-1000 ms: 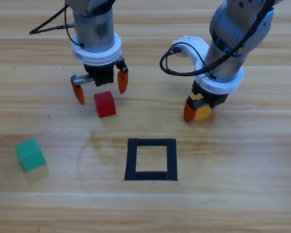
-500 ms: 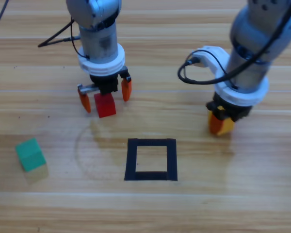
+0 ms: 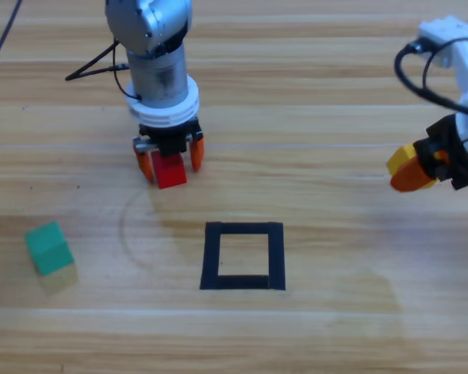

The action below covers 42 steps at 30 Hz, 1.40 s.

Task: Stack the blocks in the rectangular block: red at the bottom, yellow in the middle, green on top

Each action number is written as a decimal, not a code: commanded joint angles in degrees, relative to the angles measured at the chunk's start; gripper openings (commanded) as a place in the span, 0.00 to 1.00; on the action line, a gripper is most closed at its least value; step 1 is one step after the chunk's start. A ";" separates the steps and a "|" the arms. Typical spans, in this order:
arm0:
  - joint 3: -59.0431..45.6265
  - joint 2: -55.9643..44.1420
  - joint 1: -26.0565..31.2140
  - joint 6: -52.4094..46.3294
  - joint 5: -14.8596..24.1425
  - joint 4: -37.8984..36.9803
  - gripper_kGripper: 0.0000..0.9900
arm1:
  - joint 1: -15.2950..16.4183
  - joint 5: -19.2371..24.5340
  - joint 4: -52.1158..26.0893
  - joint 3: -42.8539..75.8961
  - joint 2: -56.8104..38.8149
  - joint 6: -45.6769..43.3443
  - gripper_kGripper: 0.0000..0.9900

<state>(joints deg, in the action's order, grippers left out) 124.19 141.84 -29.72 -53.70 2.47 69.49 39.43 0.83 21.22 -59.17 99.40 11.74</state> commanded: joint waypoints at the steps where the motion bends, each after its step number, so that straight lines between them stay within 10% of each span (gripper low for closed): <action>1: -1.93 4.06 1.25 2.37 -0.80 -1.28 0.58 | -0.67 -1.36 4.36 -0.86 -1.40 6.72 0.16; 10: -2.46 -1.83 0.63 12.56 -0.72 -0.85 0.04 | -0.58 -1.88 5.41 -0.33 -0.61 8.74 0.16; 28: -8.26 -10.18 -22.57 26.01 -0.45 0.39 0.04 | -0.58 -2.76 7.34 -0.77 0.10 9.88 0.16; 42: -13.09 -11.94 -24.33 1.05 4.56 -1.02 0.04 | -0.58 -2.67 7.34 -0.60 0.89 9.71 0.16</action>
<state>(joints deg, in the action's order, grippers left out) 112.88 130.32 -53.60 -47.64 5.05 69.35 39.43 -1.53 27.86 -60.17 98.83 21.60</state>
